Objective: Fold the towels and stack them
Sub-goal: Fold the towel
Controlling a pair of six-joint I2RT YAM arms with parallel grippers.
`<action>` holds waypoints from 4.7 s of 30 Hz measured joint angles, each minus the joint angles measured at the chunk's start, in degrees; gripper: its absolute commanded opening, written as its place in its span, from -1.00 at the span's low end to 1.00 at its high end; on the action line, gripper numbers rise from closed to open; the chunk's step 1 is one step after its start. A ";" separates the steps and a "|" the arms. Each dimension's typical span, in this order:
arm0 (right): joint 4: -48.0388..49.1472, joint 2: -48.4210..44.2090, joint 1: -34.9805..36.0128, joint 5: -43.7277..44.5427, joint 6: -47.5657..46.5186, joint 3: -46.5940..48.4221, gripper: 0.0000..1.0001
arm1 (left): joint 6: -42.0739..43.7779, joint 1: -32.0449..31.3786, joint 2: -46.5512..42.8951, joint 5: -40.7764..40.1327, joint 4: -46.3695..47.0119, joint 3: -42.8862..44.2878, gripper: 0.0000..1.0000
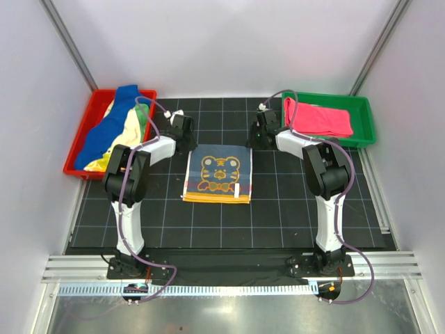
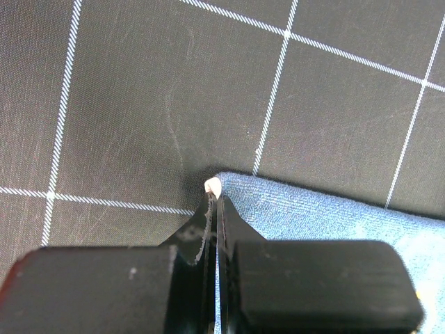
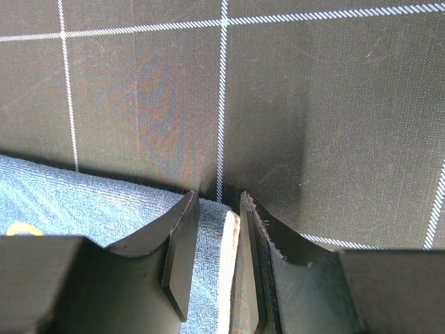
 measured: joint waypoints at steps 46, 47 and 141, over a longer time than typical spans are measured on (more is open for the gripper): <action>-0.33 -1.07 0.72 -0.74 -2.43 -1.49 -0.46 | -3.56 0.87 -0.55 -0.68 0.96 -1.77 -1.00; -0.70 -0.76 0.85 -0.39 -2.69 -0.92 -0.47 | -3.56 0.87 -0.55 -0.63 0.98 -1.77 -1.00; 23.21 -38.16 17.31 15.52 6.08 -48.17 -0.98 | -12.59 8.26 -40.61 22.14 29.40 -54.18 -1.00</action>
